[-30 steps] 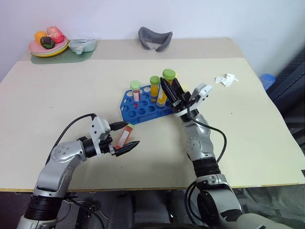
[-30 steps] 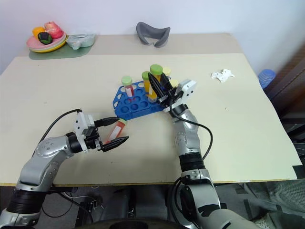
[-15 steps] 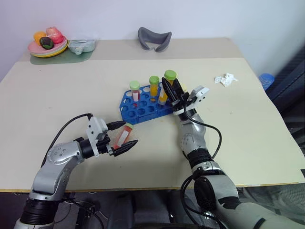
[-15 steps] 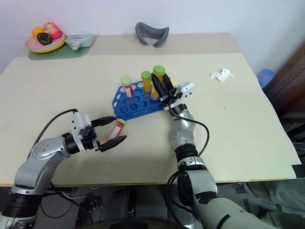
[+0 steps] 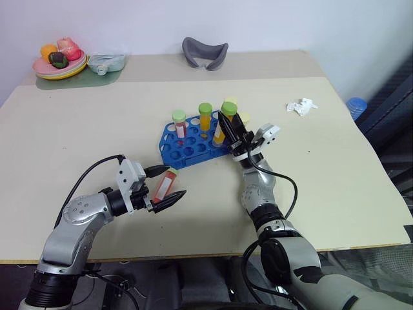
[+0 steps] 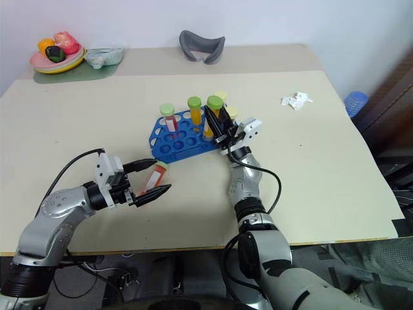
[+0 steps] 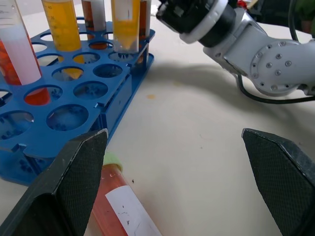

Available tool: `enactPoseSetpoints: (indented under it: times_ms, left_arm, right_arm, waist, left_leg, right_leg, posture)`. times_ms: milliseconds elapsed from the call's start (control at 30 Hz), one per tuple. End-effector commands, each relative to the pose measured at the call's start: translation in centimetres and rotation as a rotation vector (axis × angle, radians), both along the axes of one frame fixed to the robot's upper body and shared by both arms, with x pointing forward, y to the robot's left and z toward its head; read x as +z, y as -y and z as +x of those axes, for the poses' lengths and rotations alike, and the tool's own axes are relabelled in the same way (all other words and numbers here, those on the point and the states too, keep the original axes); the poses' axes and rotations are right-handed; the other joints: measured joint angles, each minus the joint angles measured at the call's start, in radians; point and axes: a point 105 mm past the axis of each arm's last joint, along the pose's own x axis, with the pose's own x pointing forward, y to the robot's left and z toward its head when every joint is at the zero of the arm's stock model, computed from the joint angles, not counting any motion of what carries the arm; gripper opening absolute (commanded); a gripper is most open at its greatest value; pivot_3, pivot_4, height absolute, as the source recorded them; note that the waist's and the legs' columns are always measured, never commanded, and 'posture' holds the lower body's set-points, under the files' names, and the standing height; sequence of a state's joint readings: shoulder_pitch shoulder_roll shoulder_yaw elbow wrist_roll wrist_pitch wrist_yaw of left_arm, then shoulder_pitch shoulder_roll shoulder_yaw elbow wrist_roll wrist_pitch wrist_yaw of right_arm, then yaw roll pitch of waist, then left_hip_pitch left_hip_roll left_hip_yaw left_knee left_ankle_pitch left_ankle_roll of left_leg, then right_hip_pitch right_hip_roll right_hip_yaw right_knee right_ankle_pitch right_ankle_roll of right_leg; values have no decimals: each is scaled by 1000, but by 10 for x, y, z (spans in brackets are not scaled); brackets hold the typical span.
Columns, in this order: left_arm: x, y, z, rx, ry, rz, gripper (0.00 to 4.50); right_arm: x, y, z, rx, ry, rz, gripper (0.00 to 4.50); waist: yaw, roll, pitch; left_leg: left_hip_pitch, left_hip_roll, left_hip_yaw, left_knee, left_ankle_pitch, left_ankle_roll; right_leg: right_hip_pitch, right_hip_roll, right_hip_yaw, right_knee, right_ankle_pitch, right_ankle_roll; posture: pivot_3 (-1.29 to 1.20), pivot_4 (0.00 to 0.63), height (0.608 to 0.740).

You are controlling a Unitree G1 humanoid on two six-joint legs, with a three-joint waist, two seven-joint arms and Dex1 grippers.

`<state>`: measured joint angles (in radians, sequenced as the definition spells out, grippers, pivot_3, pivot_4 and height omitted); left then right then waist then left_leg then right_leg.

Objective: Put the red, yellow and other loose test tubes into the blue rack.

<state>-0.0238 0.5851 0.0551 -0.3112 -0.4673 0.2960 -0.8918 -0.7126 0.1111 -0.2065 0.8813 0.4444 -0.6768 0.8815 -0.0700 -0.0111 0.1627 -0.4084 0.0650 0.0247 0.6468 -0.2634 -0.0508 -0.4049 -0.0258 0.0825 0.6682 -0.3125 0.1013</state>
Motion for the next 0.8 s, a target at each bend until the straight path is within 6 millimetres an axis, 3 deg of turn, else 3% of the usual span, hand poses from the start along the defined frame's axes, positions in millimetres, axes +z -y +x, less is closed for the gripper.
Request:
enactPoseSetpoints:
  times_ms: [33,800]
  left_arm:
    - [11,-1,-2,-6,47,-5,4500]
    - [7,-3,-6,20,43,-10,4500]
  right_arm:
    - [-3,-5,-2,5,7,-19,891]
    - [-13,-26,-3,54,2,-130,891]
  waist:
    - [0,0,0]
    - [-1,0,0]
  left_leg:
    - [0,0,0,0,0,0]
    - [2,0,0,0,0,0]
  right_leg:
    - [0,0,0,0,0,0]
    - [2,0,0,0,0,0]
  posture:
    - [0,150,740]
    - [0,150,740]
